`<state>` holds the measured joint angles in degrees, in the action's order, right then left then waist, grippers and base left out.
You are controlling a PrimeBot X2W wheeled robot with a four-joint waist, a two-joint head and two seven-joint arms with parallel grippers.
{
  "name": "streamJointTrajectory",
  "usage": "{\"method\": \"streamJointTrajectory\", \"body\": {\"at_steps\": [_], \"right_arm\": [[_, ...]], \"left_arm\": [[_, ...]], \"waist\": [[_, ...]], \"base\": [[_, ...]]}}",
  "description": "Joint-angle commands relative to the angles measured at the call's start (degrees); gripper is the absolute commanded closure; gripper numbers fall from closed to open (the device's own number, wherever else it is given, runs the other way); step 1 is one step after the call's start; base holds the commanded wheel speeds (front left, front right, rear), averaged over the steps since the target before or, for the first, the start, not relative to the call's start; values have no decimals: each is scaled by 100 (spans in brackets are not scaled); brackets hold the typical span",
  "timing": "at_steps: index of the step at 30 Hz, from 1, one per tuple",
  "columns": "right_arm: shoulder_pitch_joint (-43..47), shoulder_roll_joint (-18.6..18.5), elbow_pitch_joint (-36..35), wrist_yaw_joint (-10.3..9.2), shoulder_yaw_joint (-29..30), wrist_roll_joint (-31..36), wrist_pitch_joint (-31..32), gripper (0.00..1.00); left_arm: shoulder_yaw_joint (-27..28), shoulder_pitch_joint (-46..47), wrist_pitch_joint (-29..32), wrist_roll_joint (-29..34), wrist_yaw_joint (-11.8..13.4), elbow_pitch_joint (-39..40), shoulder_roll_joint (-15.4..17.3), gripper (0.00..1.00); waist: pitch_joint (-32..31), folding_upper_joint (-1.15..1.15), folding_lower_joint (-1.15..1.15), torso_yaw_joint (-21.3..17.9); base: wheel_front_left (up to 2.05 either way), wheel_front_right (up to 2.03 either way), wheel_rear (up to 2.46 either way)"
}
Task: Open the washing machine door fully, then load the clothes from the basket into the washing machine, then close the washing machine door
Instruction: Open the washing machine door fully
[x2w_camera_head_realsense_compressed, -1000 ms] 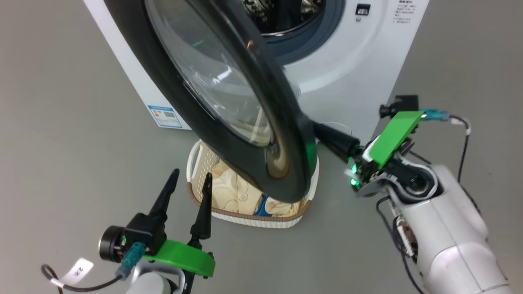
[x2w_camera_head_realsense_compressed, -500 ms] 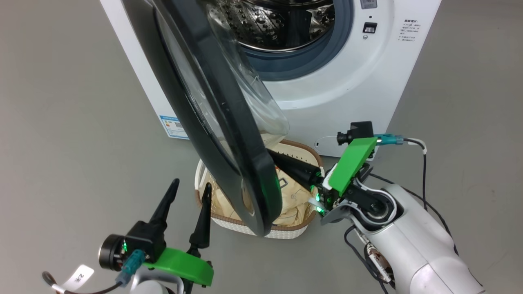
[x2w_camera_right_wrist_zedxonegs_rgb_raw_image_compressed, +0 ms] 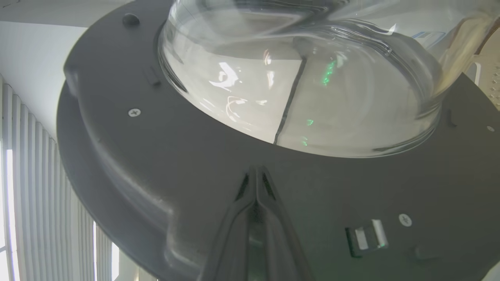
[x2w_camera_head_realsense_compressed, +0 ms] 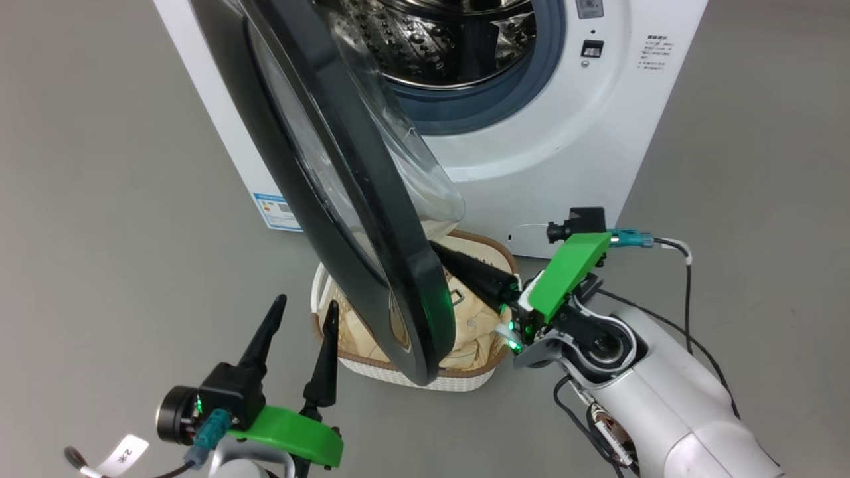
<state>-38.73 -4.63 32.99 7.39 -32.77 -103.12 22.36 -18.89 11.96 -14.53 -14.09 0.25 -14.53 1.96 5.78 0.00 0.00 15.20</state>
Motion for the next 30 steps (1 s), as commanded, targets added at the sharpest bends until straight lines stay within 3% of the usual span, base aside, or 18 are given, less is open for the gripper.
{"method": "streamJointTrajectory", "body": {"at_steps": [1,7,14,16,17,18,23,30], "right_arm": [[2,71,-190,10,-35,-40,-103,100],[210,-139,-488,10,167,-211,-443,100],[1110,-625,-1365,10,460,-218,-1163,99],[1405,-743,-1592,10,501,-154,-1385,56],[1541,-803,-1687,10,515,-97,-1514,9],[1663,-864,-1773,10,520,-5,-1661,0],[2177,-1006,-2100,10,548,407,-2394,0],[2664,-1341,-2018,10,605,1760,-3561,0]], "left_arm": [[202,36,-47,30,-12,128,92,0],[238,30,-47,47,-20,121,92,0],[308,3,-47,83,-46,92,92,0],[336,-6,-47,93,-51,82,92,0],[353,-9,-47,99,-55,80,92,0],[369,-13,-47,107,-61,77,92,0],[465,-66,-47,149,-85,65,92,0],[571,-194,-47,162,-126,67,92,0]], "waist": [[-8,0,0,-28],[-42,0,0,-114],[-114,0,0,-235],[-143,0,0,-279],[-151,0,0,-299],[-160,0,0,-319],[-232,0,0,-446],[-366,0,0,-620]], "base": [[0,0,0],[0,0,0],[0,0,0],[0,0,0],[0,0,0],[0,0,0],[0,0,0],[0,0,0]]}}
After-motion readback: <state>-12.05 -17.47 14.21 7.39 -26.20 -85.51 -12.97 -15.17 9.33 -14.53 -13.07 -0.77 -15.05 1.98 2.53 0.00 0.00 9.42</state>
